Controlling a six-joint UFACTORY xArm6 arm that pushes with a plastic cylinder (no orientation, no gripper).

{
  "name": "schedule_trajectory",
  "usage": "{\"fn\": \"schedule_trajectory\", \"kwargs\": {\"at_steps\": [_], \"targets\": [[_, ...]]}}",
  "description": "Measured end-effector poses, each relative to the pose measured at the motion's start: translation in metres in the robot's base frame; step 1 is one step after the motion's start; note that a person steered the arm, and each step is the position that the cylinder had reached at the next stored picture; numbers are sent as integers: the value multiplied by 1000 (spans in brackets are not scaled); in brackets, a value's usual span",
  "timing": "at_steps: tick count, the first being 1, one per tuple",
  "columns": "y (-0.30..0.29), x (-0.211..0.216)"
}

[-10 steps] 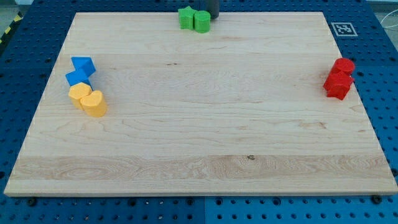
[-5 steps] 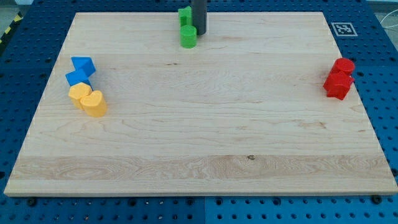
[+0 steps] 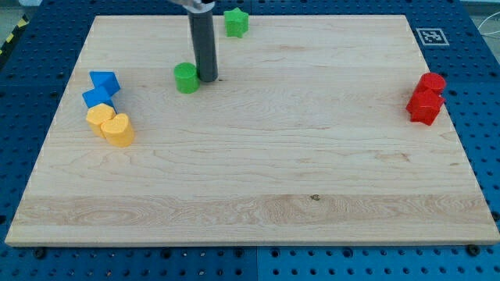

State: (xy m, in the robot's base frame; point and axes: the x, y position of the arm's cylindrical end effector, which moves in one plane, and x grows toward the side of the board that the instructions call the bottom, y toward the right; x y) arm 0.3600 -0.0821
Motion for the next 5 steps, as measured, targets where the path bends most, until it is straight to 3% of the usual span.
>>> {"fn": "schedule_trajectory", "kwargs": {"at_steps": [3, 5], "targets": [[-27, -14], [-39, 18]]}}
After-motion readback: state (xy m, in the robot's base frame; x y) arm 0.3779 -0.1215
